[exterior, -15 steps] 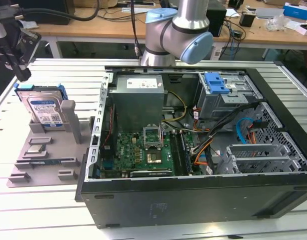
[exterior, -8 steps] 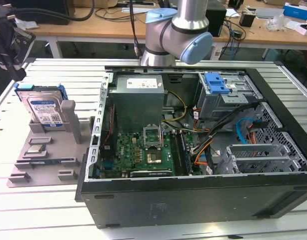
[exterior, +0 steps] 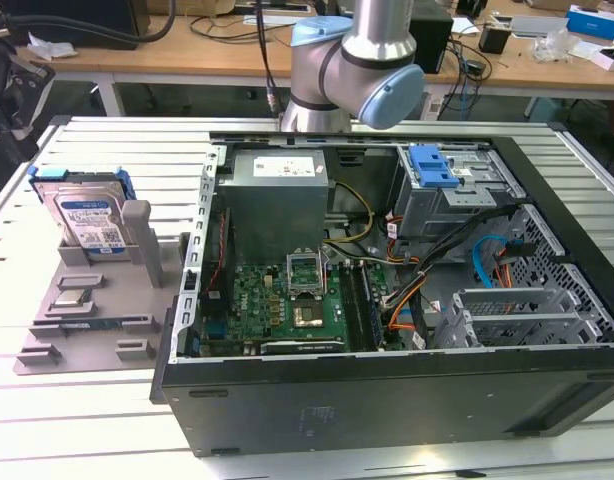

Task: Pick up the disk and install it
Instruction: 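Reach for the disk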

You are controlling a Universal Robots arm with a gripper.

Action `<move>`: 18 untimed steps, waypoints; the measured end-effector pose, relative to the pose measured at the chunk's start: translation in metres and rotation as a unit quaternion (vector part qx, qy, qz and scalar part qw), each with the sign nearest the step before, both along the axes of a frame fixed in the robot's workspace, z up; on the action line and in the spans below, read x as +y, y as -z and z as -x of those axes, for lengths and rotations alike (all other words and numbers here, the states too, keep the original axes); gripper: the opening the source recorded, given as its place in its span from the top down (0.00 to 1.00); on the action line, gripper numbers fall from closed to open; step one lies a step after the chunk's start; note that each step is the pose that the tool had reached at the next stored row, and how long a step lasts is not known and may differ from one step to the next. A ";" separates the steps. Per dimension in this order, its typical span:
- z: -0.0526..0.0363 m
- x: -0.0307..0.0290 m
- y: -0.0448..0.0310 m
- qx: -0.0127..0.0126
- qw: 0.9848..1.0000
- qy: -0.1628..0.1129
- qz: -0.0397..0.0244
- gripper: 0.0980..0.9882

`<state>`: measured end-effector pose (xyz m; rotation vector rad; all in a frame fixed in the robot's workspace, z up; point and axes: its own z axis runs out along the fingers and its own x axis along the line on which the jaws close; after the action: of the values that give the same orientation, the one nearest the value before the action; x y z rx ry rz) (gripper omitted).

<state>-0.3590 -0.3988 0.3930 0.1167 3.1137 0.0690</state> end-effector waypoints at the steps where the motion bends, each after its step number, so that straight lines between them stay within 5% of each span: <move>1: 0.0012 0.0000 0.0000 0.000 1.000 0.000 0.000 1.00; 18: 0.0310 0.0000 0.0000 0.000 1.000 0.000 0.000 1.00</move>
<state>-0.3900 -0.3988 0.3929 0.1166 3.1137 0.0689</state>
